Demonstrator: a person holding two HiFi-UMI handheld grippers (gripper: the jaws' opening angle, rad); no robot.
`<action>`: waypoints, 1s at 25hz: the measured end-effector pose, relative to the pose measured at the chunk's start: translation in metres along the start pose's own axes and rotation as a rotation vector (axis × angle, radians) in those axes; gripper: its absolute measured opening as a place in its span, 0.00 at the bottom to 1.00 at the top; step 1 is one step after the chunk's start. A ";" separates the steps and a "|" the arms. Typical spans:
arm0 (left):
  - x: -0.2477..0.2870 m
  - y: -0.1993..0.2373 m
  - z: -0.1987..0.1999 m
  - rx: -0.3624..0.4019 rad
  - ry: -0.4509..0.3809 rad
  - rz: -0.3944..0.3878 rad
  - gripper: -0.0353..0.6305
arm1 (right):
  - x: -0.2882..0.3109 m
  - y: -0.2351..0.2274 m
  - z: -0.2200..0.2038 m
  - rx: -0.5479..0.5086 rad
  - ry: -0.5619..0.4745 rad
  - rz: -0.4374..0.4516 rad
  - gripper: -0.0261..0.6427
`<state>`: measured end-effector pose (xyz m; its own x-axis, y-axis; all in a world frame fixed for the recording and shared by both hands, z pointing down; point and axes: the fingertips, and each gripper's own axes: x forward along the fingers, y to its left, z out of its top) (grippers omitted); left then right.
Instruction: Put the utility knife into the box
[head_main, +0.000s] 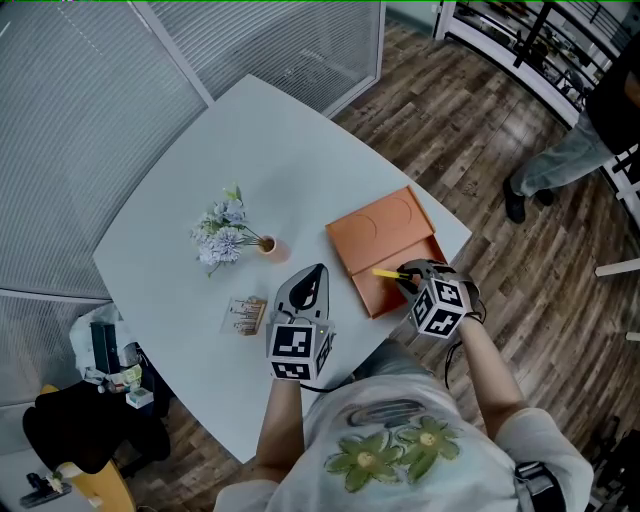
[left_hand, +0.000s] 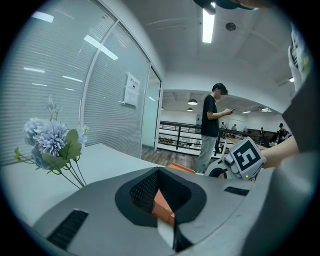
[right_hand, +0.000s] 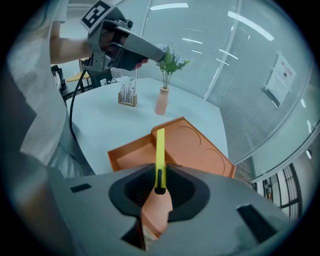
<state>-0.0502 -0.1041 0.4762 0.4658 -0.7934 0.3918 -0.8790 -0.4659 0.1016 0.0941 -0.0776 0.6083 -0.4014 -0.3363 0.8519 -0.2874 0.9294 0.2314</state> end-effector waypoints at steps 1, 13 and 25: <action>0.000 0.000 -0.001 -0.001 0.002 0.001 0.05 | 0.001 0.000 0.000 -0.001 0.003 0.003 0.15; 0.002 0.004 -0.005 -0.003 0.017 0.004 0.05 | 0.018 0.005 -0.005 -0.025 0.038 0.047 0.15; 0.003 0.009 -0.009 -0.008 0.026 0.012 0.05 | 0.037 0.014 -0.013 -0.056 0.088 0.106 0.15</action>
<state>-0.0575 -0.1075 0.4864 0.4525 -0.7885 0.4166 -0.8854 -0.4531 0.1042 0.0866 -0.0746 0.6494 -0.3483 -0.2236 0.9103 -0.1978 0.9668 0.1618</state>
